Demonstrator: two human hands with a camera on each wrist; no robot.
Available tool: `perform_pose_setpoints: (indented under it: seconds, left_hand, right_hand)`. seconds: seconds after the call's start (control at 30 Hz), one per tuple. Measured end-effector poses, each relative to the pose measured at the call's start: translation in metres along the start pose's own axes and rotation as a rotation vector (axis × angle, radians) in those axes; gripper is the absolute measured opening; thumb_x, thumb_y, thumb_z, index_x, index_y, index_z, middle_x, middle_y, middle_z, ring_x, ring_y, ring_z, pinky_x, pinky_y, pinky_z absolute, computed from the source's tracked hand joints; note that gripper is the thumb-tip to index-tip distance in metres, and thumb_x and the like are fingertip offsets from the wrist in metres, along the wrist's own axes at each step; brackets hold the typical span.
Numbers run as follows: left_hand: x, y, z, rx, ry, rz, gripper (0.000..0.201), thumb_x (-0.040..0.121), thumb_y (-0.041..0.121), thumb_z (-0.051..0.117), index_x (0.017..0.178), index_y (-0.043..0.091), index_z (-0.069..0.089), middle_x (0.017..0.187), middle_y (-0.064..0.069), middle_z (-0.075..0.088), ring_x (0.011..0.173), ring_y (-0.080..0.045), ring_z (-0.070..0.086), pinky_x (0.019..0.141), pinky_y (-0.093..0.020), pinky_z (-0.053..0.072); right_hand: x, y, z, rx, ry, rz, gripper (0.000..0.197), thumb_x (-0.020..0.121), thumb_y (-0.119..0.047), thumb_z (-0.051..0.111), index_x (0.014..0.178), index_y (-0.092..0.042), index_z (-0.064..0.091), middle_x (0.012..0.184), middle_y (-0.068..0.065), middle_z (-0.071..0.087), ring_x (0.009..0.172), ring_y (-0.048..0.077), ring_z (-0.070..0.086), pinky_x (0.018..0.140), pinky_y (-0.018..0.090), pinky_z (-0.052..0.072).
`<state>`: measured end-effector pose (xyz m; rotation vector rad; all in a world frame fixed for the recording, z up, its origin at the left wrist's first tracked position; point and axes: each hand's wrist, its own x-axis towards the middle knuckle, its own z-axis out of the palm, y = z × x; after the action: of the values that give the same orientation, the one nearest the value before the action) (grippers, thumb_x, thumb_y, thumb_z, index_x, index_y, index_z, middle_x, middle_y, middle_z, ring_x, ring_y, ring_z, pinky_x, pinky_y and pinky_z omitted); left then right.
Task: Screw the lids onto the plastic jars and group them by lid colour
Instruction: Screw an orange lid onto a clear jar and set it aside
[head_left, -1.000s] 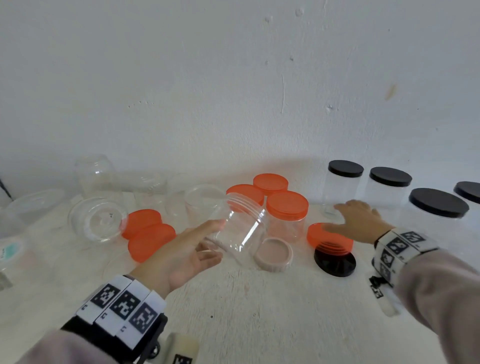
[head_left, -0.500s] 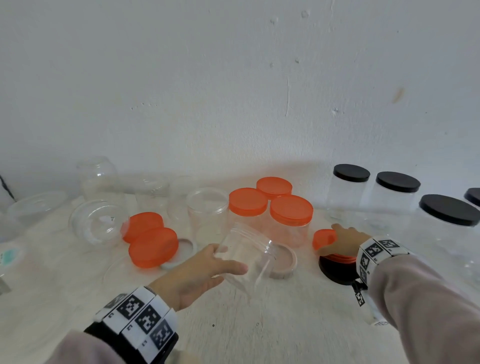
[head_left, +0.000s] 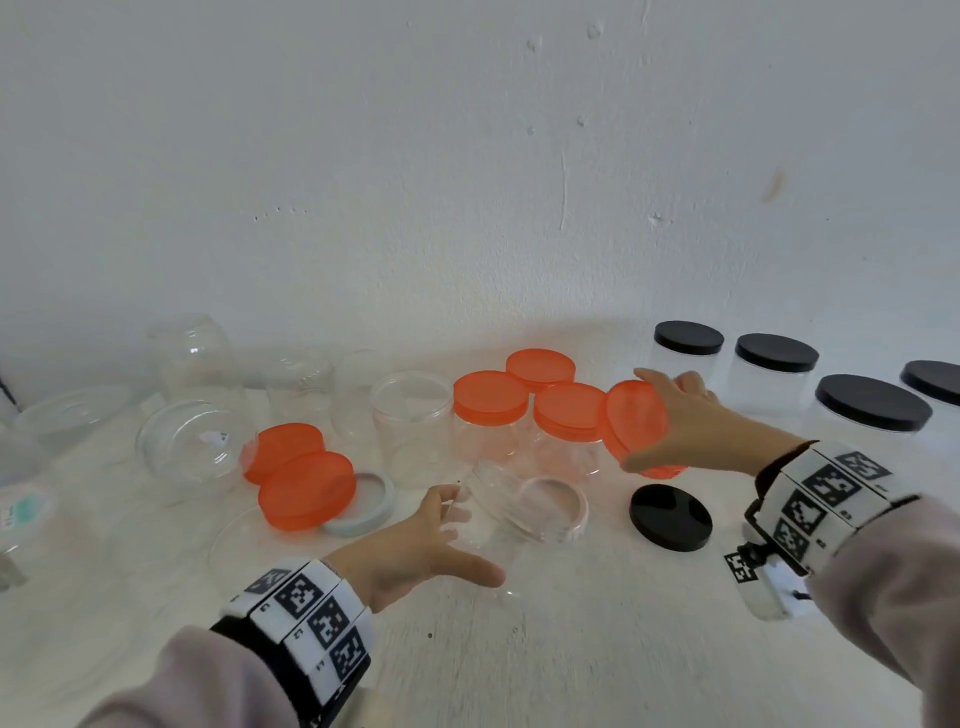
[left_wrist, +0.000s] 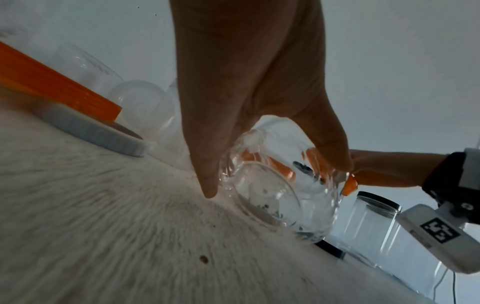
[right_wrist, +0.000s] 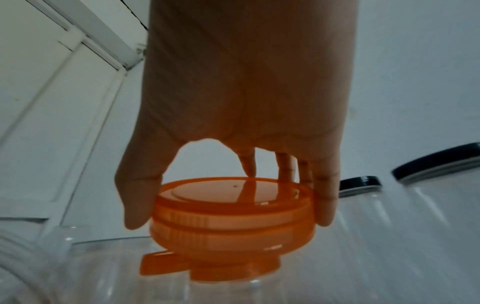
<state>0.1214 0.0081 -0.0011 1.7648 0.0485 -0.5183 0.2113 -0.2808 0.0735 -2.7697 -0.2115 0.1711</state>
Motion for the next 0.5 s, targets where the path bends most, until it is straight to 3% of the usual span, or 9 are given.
perform_pose_setpoints:
  seconds: [0.13,0.23,0.37,0.5]
  left_hand:
    - [-0.001,0.001,-0.002,0.115,-0.006,0.003,0.111,0.056,0.028,0.091,0.142,0.028,0.021,0.144,0.005,0.033,0.132,-0.013,0.030,0.108,-0.029,0.029]
    - [-0.004,0.003,-0.004,0.260,0.015,0.016,0.111,0.058,0.034,0.090,0.144,0.027,0.021,0.141,0.008,0.038,0.132,-0.012,0.035,0.111,-0.031,0.033]
    - [-0.010,0.005,-0.001,0.355,-0.007,0.065,0.105,0.066,0.024,0.087,0.145,0.029,0.018,0.133,0.019,0.037,0.125,-0.004,0.032,0.094,-0.016,0.031]
    - [-0.015,0.009,0.006,0.370,-0.036,0.133,0.104,0.069,0.011,0.084,0.145,0.029,0.016,0.142,0.014,0.034,0.135,-0.008,0.031,0.107,-0.022,0.031]
  right_hand:
    - [-0.017,-0.026,0.002,-0.003,-0.107,-0.156,0.107,0.062,-0.050,0.081,0.143,-0.044,0.011,0.122,-0.005,0.023,0.115,0.019,0.035,0.095,0.037,0.044]
    - [-0.024,-0.046,0.007,-0.004,-0.169,-0.254,0.101,0.060,-0.051,0.081,0.136,-0.052,0.015,0.119,-0.010,0.024,0.112,0.016,0.036,0.092,0.035,0.046]
    - [-0.024,-0.066,0.011,-0.047,-0.224,-0.318,0.112,0.062,-0.055,0.081,0.147,-0.042,0.009,0.130,-0.018,0.018,0.117,0.011,0.029,0.092,0.032,0.039]
    - [-0.021,-0.082,0.016,-0.123,-0.299,-0.325,0.116,0.063,-0.058,0.080,0.150,-0.039,0.005,0.147,-0.014,0.014,0.124,0.011,0.027,0.097,0.031,0.035]
